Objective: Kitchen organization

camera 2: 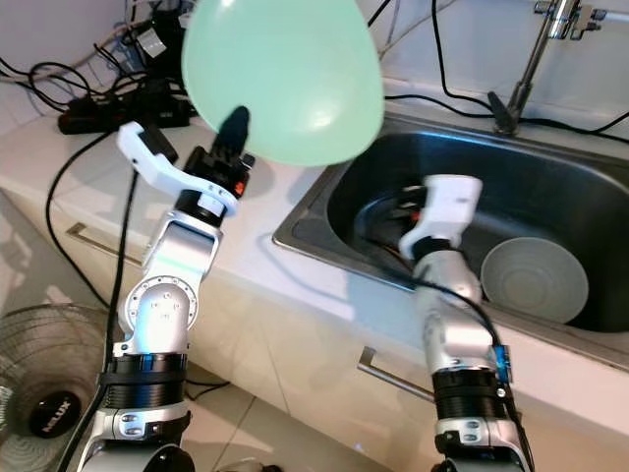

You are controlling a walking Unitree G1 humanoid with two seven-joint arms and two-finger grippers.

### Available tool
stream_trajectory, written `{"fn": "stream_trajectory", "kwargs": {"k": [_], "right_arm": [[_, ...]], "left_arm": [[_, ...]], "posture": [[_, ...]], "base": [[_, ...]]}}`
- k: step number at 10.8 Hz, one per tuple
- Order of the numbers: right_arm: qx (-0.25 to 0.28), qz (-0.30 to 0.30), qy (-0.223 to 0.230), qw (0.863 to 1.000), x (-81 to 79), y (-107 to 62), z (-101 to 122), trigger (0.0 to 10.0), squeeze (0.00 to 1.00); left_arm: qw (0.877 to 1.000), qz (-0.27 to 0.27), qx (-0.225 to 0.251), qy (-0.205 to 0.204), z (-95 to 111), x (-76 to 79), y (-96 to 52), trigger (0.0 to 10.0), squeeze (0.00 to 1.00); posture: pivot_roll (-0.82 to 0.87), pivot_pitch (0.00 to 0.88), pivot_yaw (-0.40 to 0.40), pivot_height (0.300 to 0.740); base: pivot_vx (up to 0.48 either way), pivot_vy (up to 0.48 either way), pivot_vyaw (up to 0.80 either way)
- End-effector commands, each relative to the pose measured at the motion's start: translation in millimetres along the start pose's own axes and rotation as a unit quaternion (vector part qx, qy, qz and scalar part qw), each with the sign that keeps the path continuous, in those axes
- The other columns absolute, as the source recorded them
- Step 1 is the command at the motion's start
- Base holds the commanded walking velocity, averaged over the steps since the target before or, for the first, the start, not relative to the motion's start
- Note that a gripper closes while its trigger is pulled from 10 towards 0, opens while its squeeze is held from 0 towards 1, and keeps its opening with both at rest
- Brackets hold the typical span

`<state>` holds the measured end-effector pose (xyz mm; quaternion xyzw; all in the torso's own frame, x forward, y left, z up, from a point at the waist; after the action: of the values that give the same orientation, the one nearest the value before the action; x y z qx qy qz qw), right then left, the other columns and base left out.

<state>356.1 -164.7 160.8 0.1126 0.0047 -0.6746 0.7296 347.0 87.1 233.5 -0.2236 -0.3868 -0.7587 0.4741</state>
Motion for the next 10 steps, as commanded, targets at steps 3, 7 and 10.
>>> {"fn": "stream_trajectory", "kwargs": {"k": [3,7,10], "right_arm": [[-0.007,-0.044,0.122,0.992,16.8,5.5,1.2,10.0,1.00],[-0.032,-0.058,0.210,0.976,22.0,7.0,-5.7,10.0,1.00],[-0.026,-0.056,0.291,0.955,28.3,10.0,3.6,10.0,1.00]], "left_arm": [[0.999,-0.039,0.005,-0.020,-0.3,12.8,10.0,10.0,0.00],[0.999,-0.025,-0.002,-0.023,-3.2,1.3,10.7,10.0,0.00],[0.999,-0.027,-0.020,-0.028,-12.0,-0.8,8.0,10.0,0.00]], "posture": [[0.02,0.000,0.104,0.740],[0.03,0.000,0.100,0.740],[0.02,0.000,0.096,0.740]], "base": [[0.000,0.000,0.00],[0.000,0.000,0.00],[0.000,0.000,0.00]]}}
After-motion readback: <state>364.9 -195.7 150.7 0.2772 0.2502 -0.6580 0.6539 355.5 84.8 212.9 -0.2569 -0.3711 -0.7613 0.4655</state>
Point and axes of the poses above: a point about 5 cm out from each wrist's last joint towards the gripper, its own y axis pointing out of the wrist towards the gripper, its own z axis along the axis of the wrist's last joint, x = y × z, the point moved 2 cm from there along y, pointing out of the wrist towards the gripper
